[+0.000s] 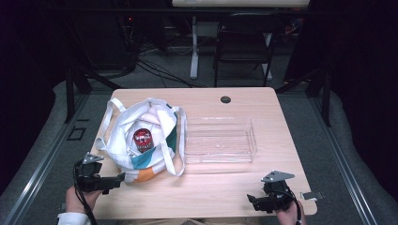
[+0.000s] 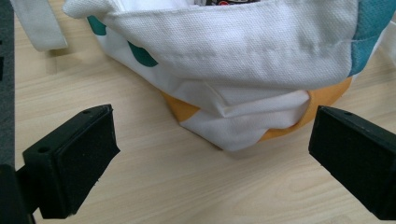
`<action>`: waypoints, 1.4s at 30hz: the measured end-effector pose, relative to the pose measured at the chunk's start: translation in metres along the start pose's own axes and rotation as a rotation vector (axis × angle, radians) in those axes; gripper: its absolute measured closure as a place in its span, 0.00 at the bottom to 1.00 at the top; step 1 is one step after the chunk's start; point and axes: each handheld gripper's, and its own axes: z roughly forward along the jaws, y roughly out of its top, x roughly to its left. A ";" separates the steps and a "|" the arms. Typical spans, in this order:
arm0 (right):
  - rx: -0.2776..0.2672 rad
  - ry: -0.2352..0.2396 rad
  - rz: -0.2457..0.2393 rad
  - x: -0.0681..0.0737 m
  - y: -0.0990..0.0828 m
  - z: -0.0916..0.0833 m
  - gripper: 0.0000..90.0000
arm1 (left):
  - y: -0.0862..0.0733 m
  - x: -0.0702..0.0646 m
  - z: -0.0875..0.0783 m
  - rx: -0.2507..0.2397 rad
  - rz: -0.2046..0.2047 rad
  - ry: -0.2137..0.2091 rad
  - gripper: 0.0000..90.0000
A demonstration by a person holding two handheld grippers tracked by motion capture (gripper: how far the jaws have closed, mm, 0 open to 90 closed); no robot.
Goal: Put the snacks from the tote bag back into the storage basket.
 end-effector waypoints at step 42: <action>0.010 0.004 -0.026 0.001 0.009 0.009 0.16 | 0.007 0.003 -0.012 -0.067 0.002 0.009 0.02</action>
